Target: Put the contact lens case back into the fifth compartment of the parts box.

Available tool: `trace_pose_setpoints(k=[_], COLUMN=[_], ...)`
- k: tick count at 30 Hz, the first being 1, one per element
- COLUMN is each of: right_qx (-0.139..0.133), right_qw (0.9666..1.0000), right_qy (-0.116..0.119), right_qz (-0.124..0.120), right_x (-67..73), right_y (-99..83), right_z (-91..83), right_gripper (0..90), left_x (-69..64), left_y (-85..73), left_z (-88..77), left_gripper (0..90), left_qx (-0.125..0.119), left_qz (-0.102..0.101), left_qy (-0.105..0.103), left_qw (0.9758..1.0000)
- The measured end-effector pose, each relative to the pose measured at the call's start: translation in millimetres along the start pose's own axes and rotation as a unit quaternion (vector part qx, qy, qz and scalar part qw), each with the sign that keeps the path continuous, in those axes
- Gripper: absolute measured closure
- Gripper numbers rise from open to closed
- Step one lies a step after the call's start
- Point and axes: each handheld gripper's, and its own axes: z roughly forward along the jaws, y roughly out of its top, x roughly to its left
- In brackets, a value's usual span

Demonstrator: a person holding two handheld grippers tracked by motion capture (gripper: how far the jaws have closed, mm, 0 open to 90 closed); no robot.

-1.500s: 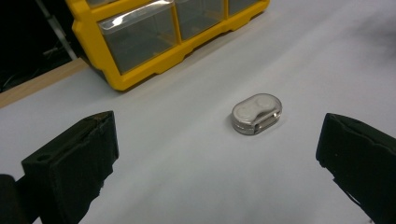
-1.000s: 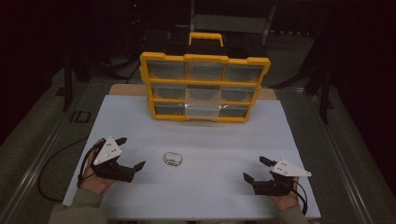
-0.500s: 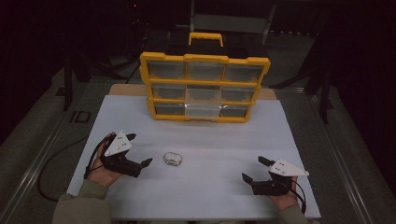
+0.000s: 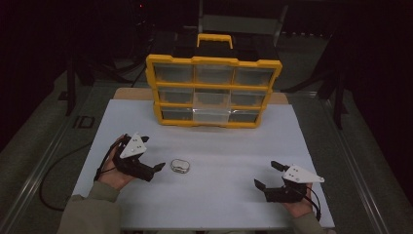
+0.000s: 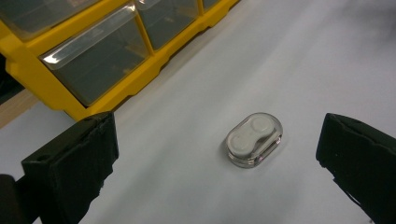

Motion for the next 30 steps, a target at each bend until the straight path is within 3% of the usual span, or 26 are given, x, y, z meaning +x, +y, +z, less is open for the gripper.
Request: trace_pose_setpoints(k=[17, 30], right_qx=[0.002, 0.006], right_qw=[1.0, 0.9999], right_qy=[-0.005, -0.013], right_qz=[0.006, 0.003], right_x=[1.6, 1.4], right_y=[-3.9, -5.3], right_z=[-0.3, 0.5], right_gripper=[8.4, 8.5], left_x=[5.6, 4.5], left_y=[7.6, 13.1], left_z=[23.1, 41.9], left_gripper=[0.0, 0.0], left_qx=[0.017, 0.039], left_qz=[-0.004, 0.019], left_qy=[-0.027, -0.047], left_qw=[0.9995, 0.998])
